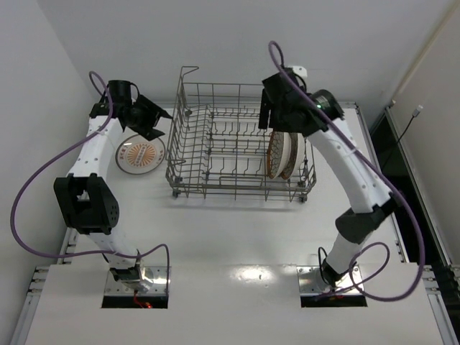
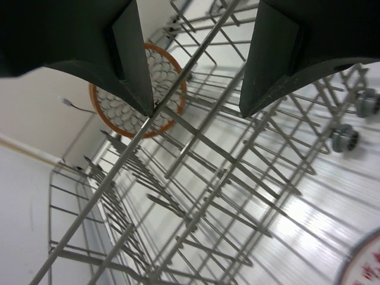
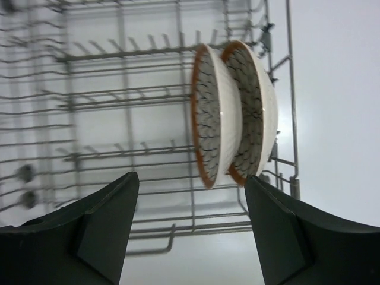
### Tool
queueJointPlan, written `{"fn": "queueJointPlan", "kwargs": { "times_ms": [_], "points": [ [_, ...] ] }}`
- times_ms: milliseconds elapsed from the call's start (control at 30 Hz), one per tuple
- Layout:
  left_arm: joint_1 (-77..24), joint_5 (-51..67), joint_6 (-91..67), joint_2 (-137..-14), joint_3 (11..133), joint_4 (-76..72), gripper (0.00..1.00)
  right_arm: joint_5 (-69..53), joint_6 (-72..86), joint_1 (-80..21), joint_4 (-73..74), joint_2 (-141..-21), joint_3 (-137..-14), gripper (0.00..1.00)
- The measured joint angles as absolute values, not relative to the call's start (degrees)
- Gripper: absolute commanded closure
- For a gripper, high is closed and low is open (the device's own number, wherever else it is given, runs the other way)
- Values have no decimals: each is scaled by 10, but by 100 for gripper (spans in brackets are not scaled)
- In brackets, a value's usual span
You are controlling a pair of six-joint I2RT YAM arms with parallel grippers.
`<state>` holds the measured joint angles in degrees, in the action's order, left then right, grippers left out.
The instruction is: Load the plates into the dish rack
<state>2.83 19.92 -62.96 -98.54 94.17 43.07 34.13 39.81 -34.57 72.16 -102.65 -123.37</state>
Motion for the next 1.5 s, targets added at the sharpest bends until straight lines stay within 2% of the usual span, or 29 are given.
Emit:
{"fn": "queueJointPlan", "kwargs": {
  "times_ms": [233, 333, 500, 667, 867, 1167, 1500],
  "points": [
    [27, 79, -571, -981, 1014, 462, 39, 216, 354, -342, 653, -935, -1195, 28],
    [27, 19, -546, -961, 1028, 465, 32, 173, 340, -342, 634, -929, -1151, 27],
    [34, -54, -547, -895, 977, 476, 29, 108, 320, -342, 612, -931, -1118, 27],
    [79, -61, -577, -838, 829, 497, 27, 71, 306, -338, 581, -925, -1106, 27],
    [132, -51, -587, -841, 739, 482, 22, 54, 299, -334, 556, -874, -1037, 24],
    [157, -12, -591, -849, 636, 381, 19, 47, 300, -323, 540, -799, -976, 24],
    [166, 8, -612, -911, 606, 295, 17, 53, 300, -320, 556, -782, -968, 24]
  ]
}}
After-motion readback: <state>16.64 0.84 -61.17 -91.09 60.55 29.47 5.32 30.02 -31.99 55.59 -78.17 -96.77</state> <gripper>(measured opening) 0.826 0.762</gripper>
